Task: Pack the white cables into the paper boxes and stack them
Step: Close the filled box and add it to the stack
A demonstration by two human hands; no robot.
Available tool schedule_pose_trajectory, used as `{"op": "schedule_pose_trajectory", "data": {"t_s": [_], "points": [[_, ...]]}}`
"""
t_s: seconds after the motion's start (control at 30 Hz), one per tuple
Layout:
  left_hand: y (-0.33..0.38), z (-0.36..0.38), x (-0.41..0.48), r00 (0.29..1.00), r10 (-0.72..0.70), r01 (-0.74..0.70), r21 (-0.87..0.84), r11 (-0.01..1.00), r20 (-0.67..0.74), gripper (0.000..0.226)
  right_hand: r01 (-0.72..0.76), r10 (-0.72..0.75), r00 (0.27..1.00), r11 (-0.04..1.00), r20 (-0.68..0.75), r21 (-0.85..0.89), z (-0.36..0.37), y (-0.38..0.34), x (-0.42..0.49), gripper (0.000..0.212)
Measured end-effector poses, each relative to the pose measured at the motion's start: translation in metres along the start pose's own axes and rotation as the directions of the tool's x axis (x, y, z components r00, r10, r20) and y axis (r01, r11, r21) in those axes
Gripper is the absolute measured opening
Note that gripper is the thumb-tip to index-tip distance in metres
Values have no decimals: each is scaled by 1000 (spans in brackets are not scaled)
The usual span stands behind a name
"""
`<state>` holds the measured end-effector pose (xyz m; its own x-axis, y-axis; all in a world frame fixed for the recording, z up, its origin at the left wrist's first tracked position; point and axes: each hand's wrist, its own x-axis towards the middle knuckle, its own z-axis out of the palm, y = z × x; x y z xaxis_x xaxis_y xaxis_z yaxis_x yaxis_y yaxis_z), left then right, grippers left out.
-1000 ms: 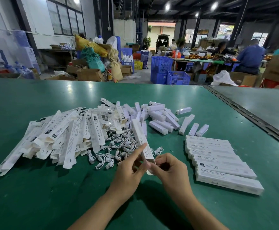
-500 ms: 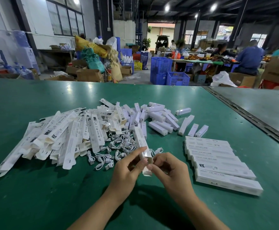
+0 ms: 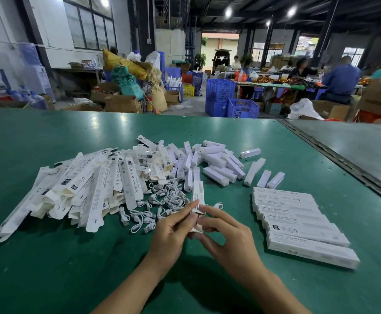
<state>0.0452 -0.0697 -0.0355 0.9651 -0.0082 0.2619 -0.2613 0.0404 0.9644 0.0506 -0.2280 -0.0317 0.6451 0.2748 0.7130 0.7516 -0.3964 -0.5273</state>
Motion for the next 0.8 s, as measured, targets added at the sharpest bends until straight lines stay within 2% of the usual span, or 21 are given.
{"op": "schedule_pose_trajectory", "data": {"t_s": [0.27,0.47,0.63,0.8], "points": [[-2,1,0,999,-49,48,-43,998,-22,30,-18,16,999,998,-40,-58,0,-3,-1,20],[-8,0,0,1000,-22,22,17,1000,6,28,-86,83,989,996,-122,-26,0,-4,-1,34],[-8,-1,-1,999,-23,23,2,1000,40,27,-38,19,986,994,-169,-106,2,-2,-1,23],[-10,-1,-1,998,-36,37,-10,999,55,34,-32,19,984,997,-175,-70,2,1,0,16]]}}
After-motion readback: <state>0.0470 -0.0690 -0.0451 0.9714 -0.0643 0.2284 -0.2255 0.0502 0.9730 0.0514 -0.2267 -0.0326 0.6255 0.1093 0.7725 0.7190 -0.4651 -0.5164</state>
